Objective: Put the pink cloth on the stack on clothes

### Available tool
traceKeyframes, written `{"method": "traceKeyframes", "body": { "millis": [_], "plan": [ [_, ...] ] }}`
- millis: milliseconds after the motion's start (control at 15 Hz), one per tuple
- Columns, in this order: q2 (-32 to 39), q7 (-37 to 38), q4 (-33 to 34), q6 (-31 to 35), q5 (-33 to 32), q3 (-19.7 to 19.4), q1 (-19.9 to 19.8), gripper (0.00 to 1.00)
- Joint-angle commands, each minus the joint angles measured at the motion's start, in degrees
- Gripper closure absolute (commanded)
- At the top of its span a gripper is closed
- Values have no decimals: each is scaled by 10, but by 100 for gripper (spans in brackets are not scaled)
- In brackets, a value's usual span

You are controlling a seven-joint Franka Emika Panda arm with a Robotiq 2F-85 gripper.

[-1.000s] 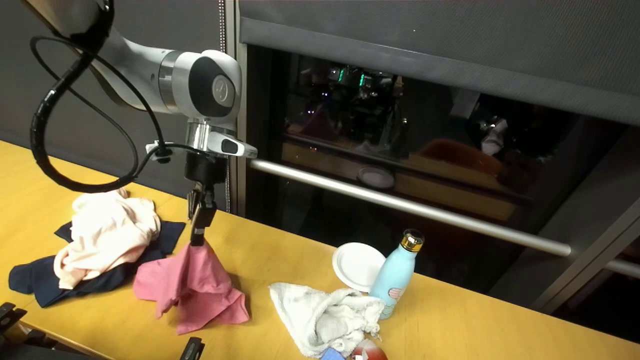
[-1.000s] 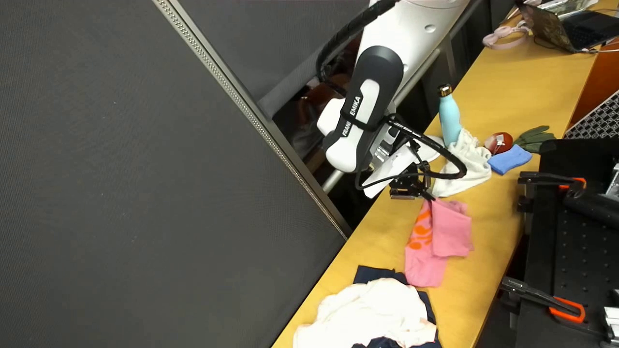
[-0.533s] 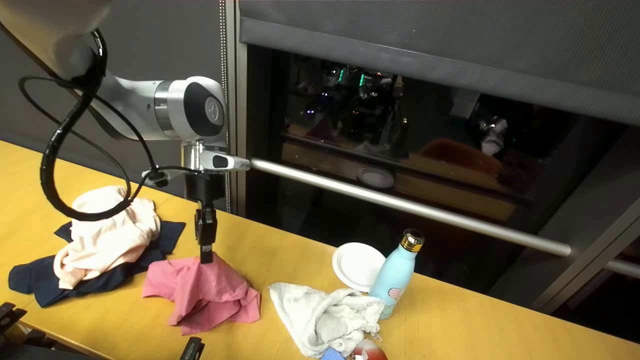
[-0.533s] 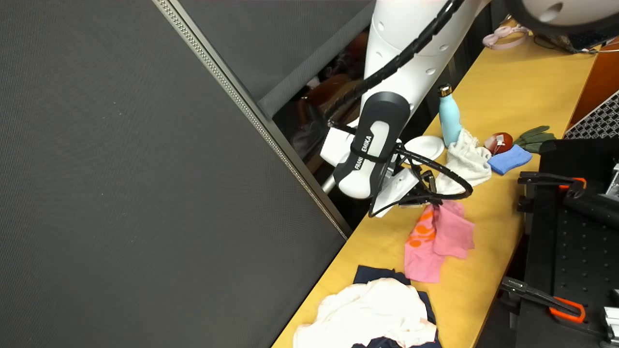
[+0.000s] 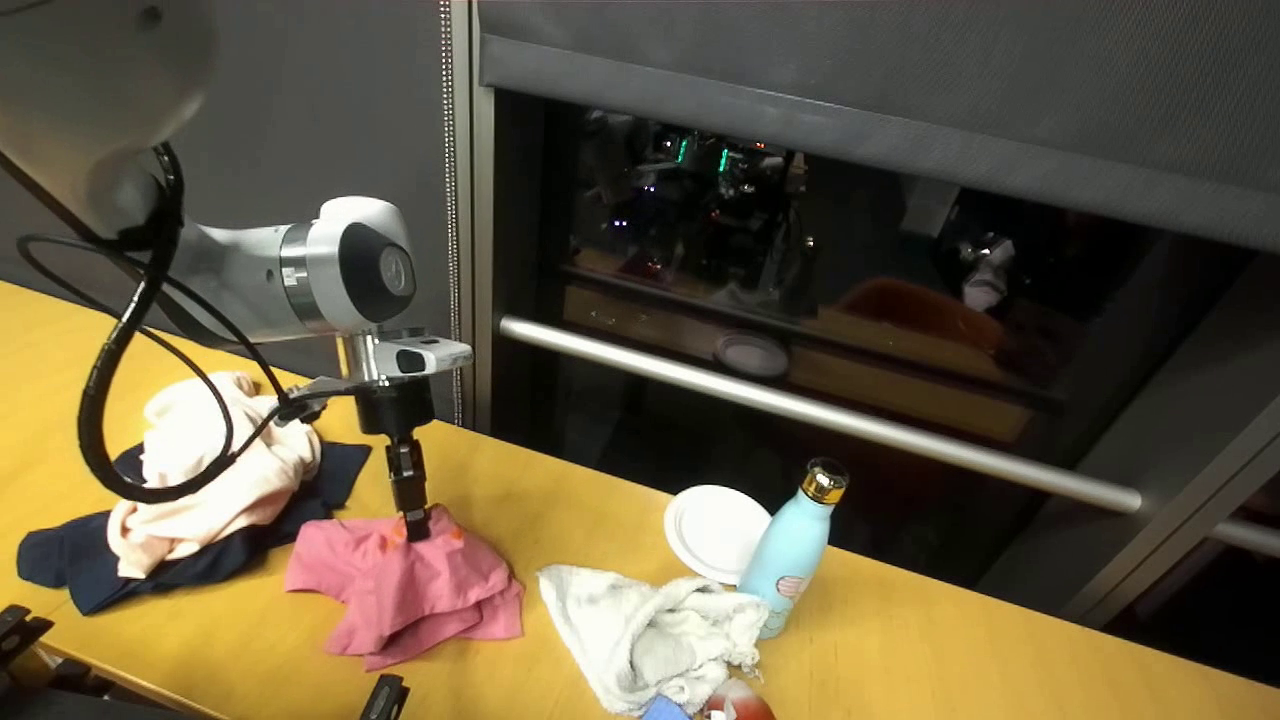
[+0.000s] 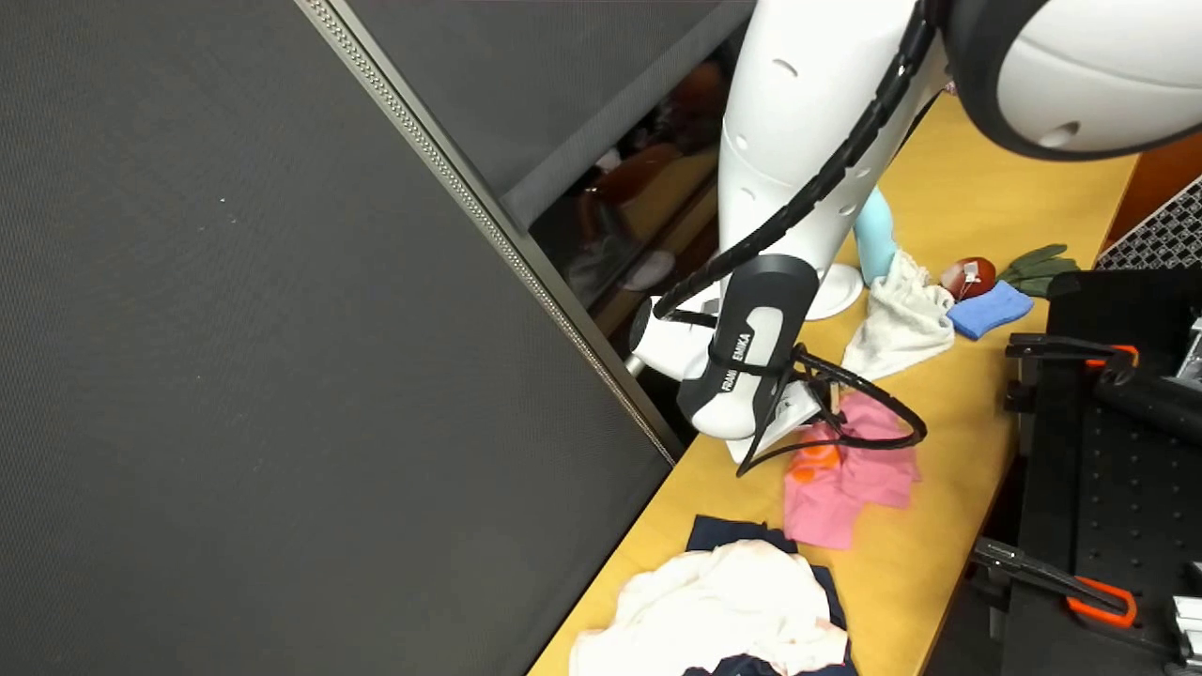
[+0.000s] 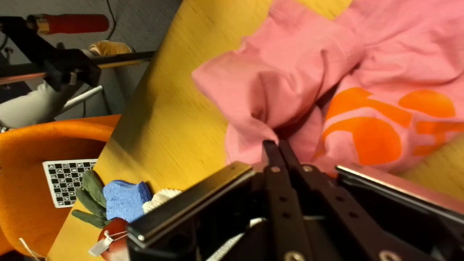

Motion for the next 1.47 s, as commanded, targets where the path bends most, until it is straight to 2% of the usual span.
{"method": "traceKeyframes", "body": {
  "millis": [0, 333, 600, 667, 733, 1400],
  "plan": [
    [12, 13, -9, 59, -13, -5, 10, 99],
    [28, -4, -33, 135, -5, 3, 14, 99],
    [40, -12, -40, 165, 0, 1, 20, 99],
    [39, -13, -43, 165, 1, 0, 22, 89],
    [37, -13, -47, 167, 2, -1, 23, 71],
    [-12, 2, -90, 173, -7, -27, 38, 1]
  ]
}}
